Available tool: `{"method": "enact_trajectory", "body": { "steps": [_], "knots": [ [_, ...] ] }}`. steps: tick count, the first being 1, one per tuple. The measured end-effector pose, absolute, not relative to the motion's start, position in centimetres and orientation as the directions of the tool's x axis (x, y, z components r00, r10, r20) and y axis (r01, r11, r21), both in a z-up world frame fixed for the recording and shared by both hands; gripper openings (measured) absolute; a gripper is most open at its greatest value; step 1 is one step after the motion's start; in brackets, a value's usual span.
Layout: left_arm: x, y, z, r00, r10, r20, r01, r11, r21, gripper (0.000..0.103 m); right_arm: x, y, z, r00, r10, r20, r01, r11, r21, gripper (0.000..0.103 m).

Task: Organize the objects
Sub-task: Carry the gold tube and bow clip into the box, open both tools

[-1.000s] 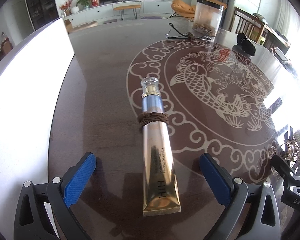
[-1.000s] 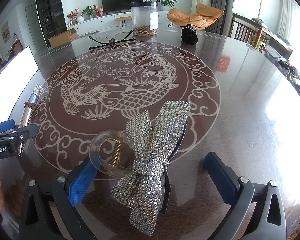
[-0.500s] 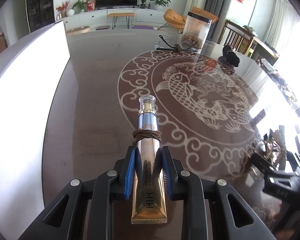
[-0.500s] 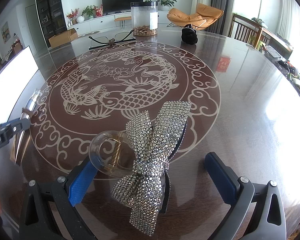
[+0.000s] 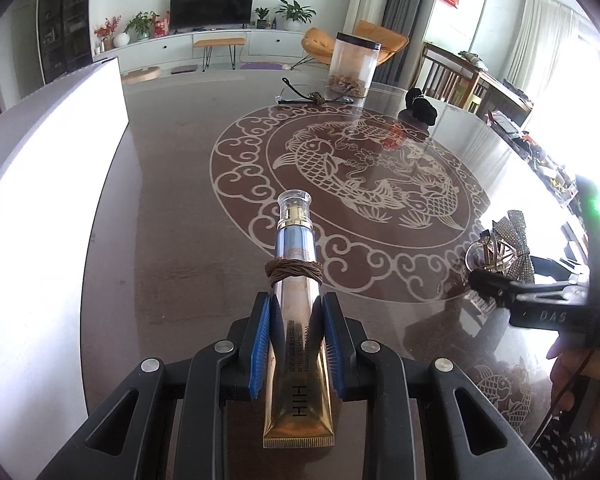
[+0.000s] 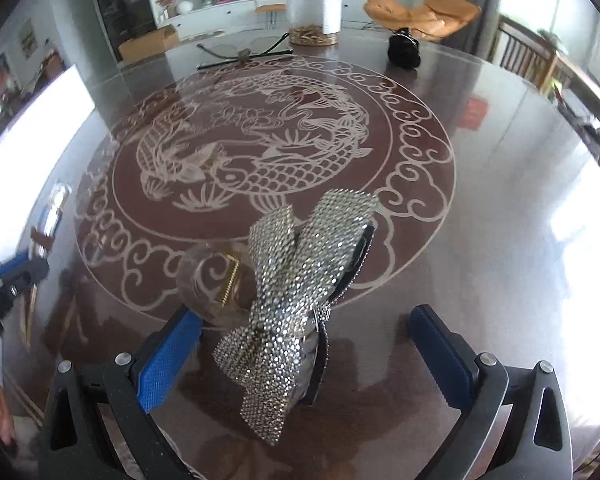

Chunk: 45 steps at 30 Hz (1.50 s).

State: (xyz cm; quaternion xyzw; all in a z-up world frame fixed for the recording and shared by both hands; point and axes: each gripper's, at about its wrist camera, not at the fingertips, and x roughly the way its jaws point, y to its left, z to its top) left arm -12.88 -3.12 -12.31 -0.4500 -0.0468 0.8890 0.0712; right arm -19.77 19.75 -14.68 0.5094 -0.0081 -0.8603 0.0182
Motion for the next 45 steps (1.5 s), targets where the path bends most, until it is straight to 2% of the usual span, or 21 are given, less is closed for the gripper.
{"method": "enact_trajectory", "body": {
  "steps": [4,5,6,8,15,20,23,27,31,34,37,39,40,41,42,43,44,45],
  "knots": [
    [-12.7,-3.7,-12.5,-0.583,0.18,-0.792,-0.063,-0.982,-0.177,0.026,-19.9,18.8,-12.9,-0.538,-0.061,-0.841,0.003,-0.998,0.07,0.102],
    [-12.6,-4.0,-12.4,-0.585,0.184,-0.79,-0.059,-0.981,-0.185,0.026,-20.0,18.5,-12.7,-0.548,-0.056,-0.834,0.004,-0.998,0.064,0.091],
    [-12.6,-4.1,-12.3,-0.586,0.186,-0.788,-0.057,-0.98,-0.189,0.026,-20.4,18.1,-12.7,-0.53,-0.043,-0.847,0.004,-0.999,0.049,0.063],
    [-12.4,-4.5,-12.1,-0.591,0.195,-0.782,-0.053,-0.978,-0.203,0.025,-20.6,18.2,-12.5,-0.513,-0.058,-0.857,-0.004,-0.998,0.07,0.053],
    [-11.1,-5.3,-10.1,-0.613,0.266,-0.744,-0.045,-0.952,-0.303,0.026,-17.9,19.6,-9.2,-0.561,-0.144,-0.815,0.002,-0.985,0.172,0.053],
    [-9.4,-6.8,-5.4,-0.634,0.364,-0.682,-0.073,-0.907,-0.416,0.025,-16.4,17.6,-5.5,-0.566,-0.224,-0.793,0.085,-0.973,0.213,0.053],
    [-7.7,-9.4,-1.7,-0.686,0.35,-0.638,-0.077,-0.906,-0.415,0.025,-15.9,14.0,-1.7,-0.576,-0.307,-0.758,0.192,-0.952,0.239,0.053],
    [-5.0,-14.6,2.2,-0.756,0.237,-0.61,-0.019,-0.939,-0.342,0.026,-15.5,7.4,2.8,-0.547,-0.458,-0.701,0.36,-0.884,0.298,0.053],
    [-2.9,-20.2,2.9,-0.753,0.065,-0.654,0.109,-0.969,-0.222,0.025,-14.7,-1.2,5.6,-0.452,-0.587,-0.672,0.538,-0.78,0.319,0.053],
    [-2.1,-24.4,1.2,-0.705,-0.036,-0.709,0.211,-0.964,-0.16,0.025,-14.1,-7.6,5.2,-0.349,-0.642,-0.682,0.633,-0.699,0.334,0.053],
    [-1.8,-27.6,-1.0,-0.633,-0.087,-0.769,0.284,-0.951,-0.127,0.026,-13.2,-12.5,3.5,-0.266,-0.642,-0.719,0.69,-0.648,0.323,0.053],
    [-2.0,-28.6,-2.7,-0.553,-0.139,-0.822,0.33,-0.942,-0.063,0.026,-12.7,-15.2,1.7,-0.197,-0.631,-0.75,0.719,-0.613,0.327,0.057],
    [-2.0,-29.1,-3.5,-0.518,-0.172,-0.838,0.365,-0.93,-0.034,0.03,-12.6,-16.1,1.0,-0.175,-0.627,-0.759,0.727,-0.602,0.33,0.063],
    [-1.7,-29.5,-3.8,-0.507,-0.181,-0.843,0.381,-0.924,-0.031,0.041,-12.5,-16.8,0.3,-0.158,-0.621,-0.768,0.732,-0.596,0.331,0.082],
    [-1.4,-30.0,-4.0,-0.504,-0.181,-0.844,0.392,-0.919,-0.037,0.05,-12.5,-17.3,-0.3,-0.15,-0.617,-0.773,0.733,-0.594,0.332,0.094],
    [-1.3,-30.0,-4.0,-0.509,-0.184,-0.841,0.401,-0.915,-0.042,0.069,-12.4,-17.5,-0.6,-0.15,-0.618,-0.772,0.732,-0.594,0.333,0.095],
    [-1.1,-29.9,-3.9,-0.518,-0.2,-0.831,0.415,-0.909,-0.04,0.083,-12.3,-17.4,-0.7,-0.149,-0.623,-0.768,0.731,-0.592,0.338,0.095],
    [-1.3,-29.7,-3.8,-0.526,-0.22,-0.822,0.426,-0.904,-0.03,0.086,-12.3,-17.0,-0.8,-0.15,-0.628,-0.763,0.728,-0.593,0.345,0.095]
  ]
}}
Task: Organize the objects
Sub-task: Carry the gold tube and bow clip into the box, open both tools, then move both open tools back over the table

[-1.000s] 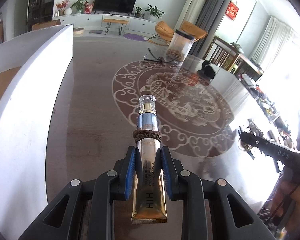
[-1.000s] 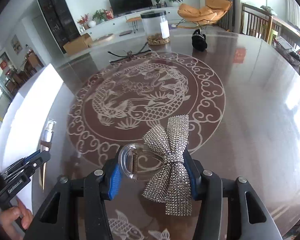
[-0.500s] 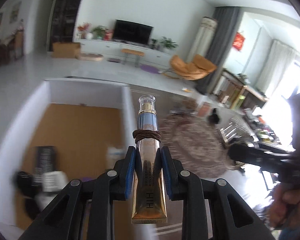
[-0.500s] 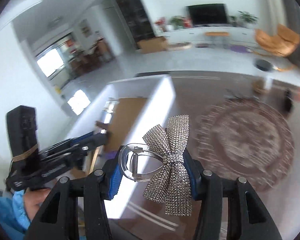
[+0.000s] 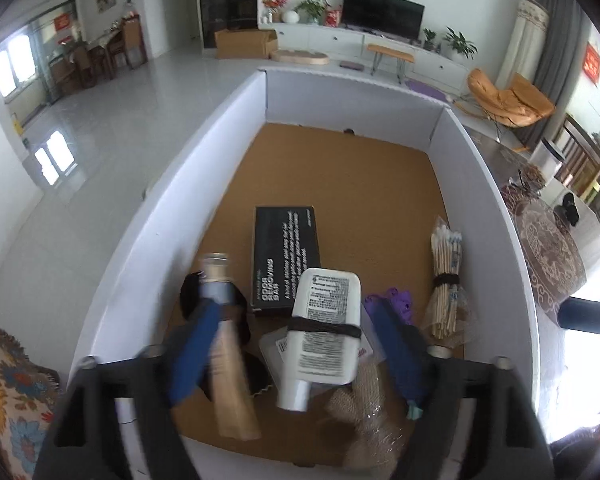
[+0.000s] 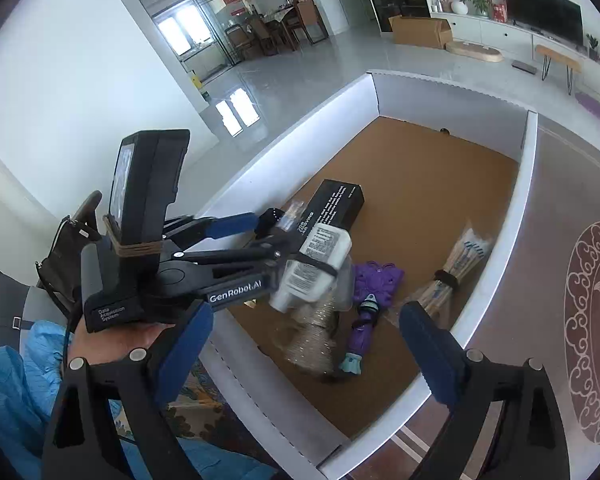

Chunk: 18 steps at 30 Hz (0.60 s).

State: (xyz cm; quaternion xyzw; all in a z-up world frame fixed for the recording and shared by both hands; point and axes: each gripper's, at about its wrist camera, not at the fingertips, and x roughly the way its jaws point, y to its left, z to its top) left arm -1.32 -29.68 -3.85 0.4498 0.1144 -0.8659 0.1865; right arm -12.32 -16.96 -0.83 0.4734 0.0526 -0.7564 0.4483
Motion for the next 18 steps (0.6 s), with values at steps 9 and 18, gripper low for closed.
{"method": "enact_trajectory", "body": {
  "steps": [9,18],
  "knots": [
    [-3.9,-22.4,-2.9,-0.59,-0.155,-0.792,0.272,-0.962,-0.014,0.087,-14.1,-6.6,-1.1,-0.43,-0.511,-0.744,0.602,-0.777,0.186,0.099],
    [-6.8,-11.9,-1.5,-0.636,-0.001,-0.772,0.06,-0.997,-0.048,0.087,-15.6,10.9,-8.8,-0.52,-0.246,-0.818,0.215,-0.964,0.154,0.099]
  ]
}}
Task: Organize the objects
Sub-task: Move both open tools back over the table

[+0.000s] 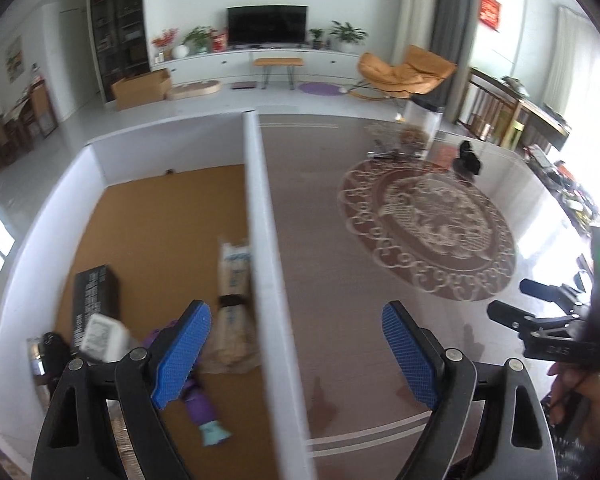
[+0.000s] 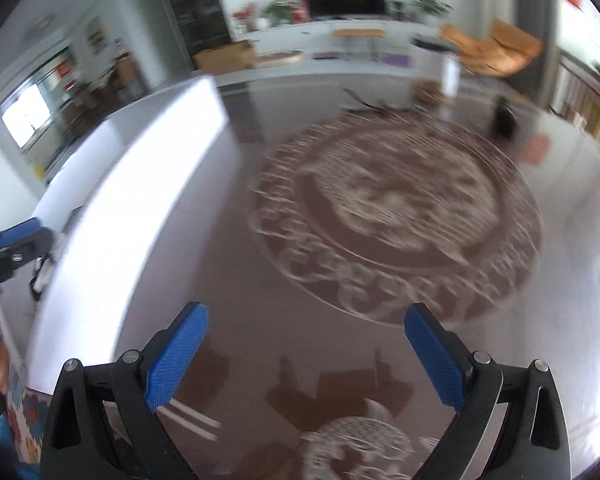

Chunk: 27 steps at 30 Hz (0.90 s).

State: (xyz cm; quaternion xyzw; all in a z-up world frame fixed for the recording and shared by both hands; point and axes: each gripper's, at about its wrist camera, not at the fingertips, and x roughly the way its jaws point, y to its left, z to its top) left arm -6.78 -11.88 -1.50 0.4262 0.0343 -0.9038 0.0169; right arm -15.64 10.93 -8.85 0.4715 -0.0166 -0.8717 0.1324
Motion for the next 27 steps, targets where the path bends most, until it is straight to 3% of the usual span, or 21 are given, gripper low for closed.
{"method": "enact_trajectory", "body": {
  "steps": [7,13,18,27],
  "knots": [
    [-8.5,-7.1,-1.7,-0.633,0.029,-0.774,-0.003,-0.999,-0.035,0.088,-15.6,17.7,-11.0,-0.547,-0.08,-0.833,0.023,-0.996,0.081,0.099],
    [-9.9,-2.4,-6.2,-0.577,0.104,-0.81,-0.065,-0.995,-0.081,0.088,-16.4,21.6,-13.0,-0.556,0.113,-0.823,-0.157,-0.987,-0.029,0.099],
    [-13.2,1.2,-11.2,-0.488,0.083,-0.869,-0.095,-0.995,-0.042,0.087,-16.6,24.1,-12.7,-0.582,0.125,-0.803,-0.221,-0.975,0.008,0.099],
    [-21.3,4.2,-13.6,-0.454,0.058,-0.889,-0.108,-0.994,-0.009,0.087,-16.4,26.4,-13.4,-0.592,0.074,-0.803,-0.298,-0.945,0.132,0.099]
  ]
}}
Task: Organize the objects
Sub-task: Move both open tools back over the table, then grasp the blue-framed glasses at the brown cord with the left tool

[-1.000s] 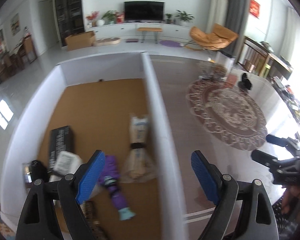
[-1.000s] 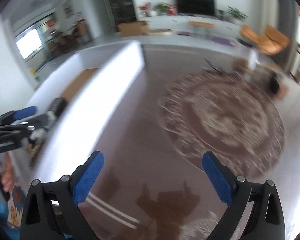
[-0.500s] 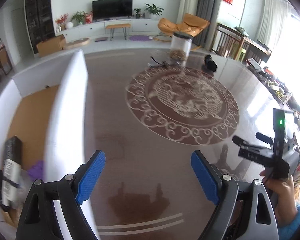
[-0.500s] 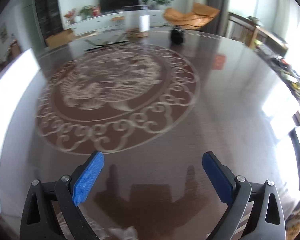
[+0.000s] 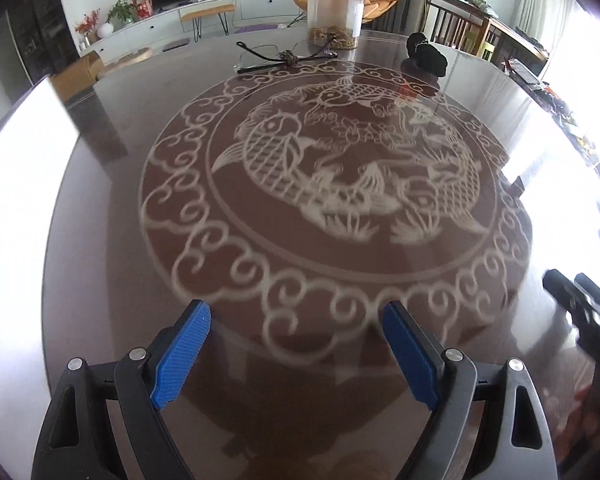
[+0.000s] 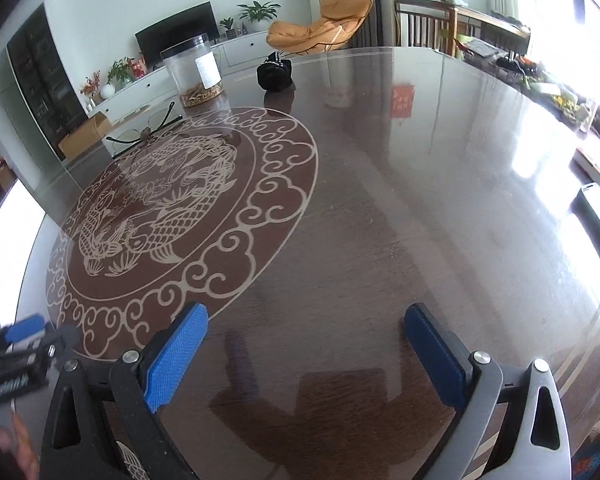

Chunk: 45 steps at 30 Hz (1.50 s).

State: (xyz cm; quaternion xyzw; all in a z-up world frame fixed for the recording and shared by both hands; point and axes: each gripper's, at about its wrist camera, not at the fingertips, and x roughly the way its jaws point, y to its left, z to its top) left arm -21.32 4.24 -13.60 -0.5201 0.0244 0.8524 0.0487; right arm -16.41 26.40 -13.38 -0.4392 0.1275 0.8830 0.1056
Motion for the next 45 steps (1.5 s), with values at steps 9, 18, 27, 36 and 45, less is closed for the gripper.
{"method": "enact_trajectory", "body": {
  "steps": [9,18,27,36,45],
  "knots": [
    [-26.6,5.4,-13.6,-0.447,0.081,-0.891,-0.187,-0.982,0.004,0.088,-16.9,25.4,-13.8,-0.57,0.107,-0.815,-0.28,-0.957,0.07,0.103],
    [-32.5,3.4,-11.3,-0.436,0.101,-0.894,-0.295,-0.955,0.036,0.088,-17.0,25.0,-14.2,-0.55,0.138,-0.824,-0.275,-0.961,0.022,0.103],
    [-40.1,5.4,-8.2,-0.541,0.131,-0.831,-0.517,-0.831,0.206,0.088,-17.3,24.3,-14.3,-0.541,0.143,-0.829,-0.244,-0.97,-0.008,0.103],
    [-47.7,7.6,-12.1,-0.515,-0.008,-0.857,-0.467,-0.835,0.289,0.088,-17.3,24.2,-14.3,-0.543,0.137,-0.829,-0.233,-0.972,-0.008,0.103],
    [-50.0,4.5,-12.8,-0.476,0.115,-0.872,-0.321,-0.946,0.05,0.038,-17.4,24.0,-14.3,-0.542,0.136,-0.829,-0.231,-0.973,-0.008,0.103]
  ]
}}
